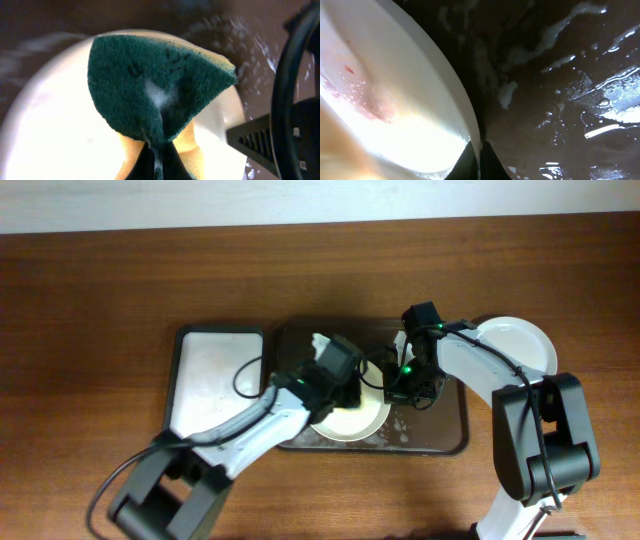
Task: Clean dirty plates on tray and stack at the side
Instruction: 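Scrub the cream plate with the sponge in the left gripper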
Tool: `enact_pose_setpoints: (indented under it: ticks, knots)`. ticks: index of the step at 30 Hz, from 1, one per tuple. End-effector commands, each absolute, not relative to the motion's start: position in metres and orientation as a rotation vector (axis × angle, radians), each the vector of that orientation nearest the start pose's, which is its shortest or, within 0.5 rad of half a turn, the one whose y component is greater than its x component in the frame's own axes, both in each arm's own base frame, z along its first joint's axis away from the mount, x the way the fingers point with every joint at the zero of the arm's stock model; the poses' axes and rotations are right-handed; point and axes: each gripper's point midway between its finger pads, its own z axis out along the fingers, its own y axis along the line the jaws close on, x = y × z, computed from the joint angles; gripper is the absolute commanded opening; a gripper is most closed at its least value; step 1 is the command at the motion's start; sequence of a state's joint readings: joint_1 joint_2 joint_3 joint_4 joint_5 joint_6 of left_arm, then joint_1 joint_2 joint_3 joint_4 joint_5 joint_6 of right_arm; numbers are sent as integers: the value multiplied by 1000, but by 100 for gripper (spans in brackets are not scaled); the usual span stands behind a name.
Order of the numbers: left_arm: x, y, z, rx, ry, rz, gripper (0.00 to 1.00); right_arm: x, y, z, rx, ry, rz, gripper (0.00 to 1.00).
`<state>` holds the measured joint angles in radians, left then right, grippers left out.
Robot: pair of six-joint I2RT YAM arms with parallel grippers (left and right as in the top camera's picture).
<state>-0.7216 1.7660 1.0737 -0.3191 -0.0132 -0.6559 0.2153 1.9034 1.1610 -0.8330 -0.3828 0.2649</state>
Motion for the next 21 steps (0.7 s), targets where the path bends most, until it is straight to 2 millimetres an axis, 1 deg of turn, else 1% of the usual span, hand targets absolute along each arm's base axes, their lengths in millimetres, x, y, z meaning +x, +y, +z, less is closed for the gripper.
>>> enact_pose_setpoints:
  ticks: [1, 3, 4, 5, 6, 9, 11, 13, 14, 15, 16, 17, 18, 19, 21]
  knots:
    - [311, -304, 27, 136, 2714, -521, 0, 304, 131, 5, 87, 3190, 576, 4]
    - [315, -296, 19, 118, 2715, -446, 0, 304, 131, 5, 87, 3190, 576, 4]
    - [317, -288, 13, 104, 2714, -381, 0, 304, 131, 5, 87, 3191, 575, 4]
    - [319, -283, 11, 94, 2709, -341, 0, 304, 131, 5, 87, 3191, 575, 4]
    - [321, -274, 10, 79, 2706, -279, 0, 304, 131, 5, 87, 3191, 575, 4]
    - [326, -254, 7, 29, 2733, -226, 0, 304, 131, 5, 86, 3191, 575, 4]
    - [329, -242, 9, 13, 2745, -205, 0, 304, 131, 5, 86, 3191, 575, 4]
    - [336, -235, 24, 64, 2715, -205, 0, 304, 131, 5, 86, 3191, 575, 4]
    - [339, -236, 45, 104, 2673, -234, 0, 304, 131, 5, 86, 3191, 575, 4]
    - [338, -240, 59, 136, 2649, -278, 0, 304, 131, 5, 86, 3191, 575, 4]
    - [334, -242, 78, 158, 2623, -323, 0, 304, 131, 5, 87, 3191, 575, 4]
    - [331, -240, 88, 156, 2615, -327, 0, 304, 131, 5, 87, 3191, 575, 4]
    - [327, -234, 97, 150, 2612, -325, 0, 304, 131, 5, 87, 3190, 574, 4]
    - [323, -223, 105, 131, 2619, -305, 0, 305, 131, 5, 85, 3186, 572, 4]
    - [319, -197, 109, 72, 2655, -243, 0, 307, 130, 5, 83, 3178, 565, 4]
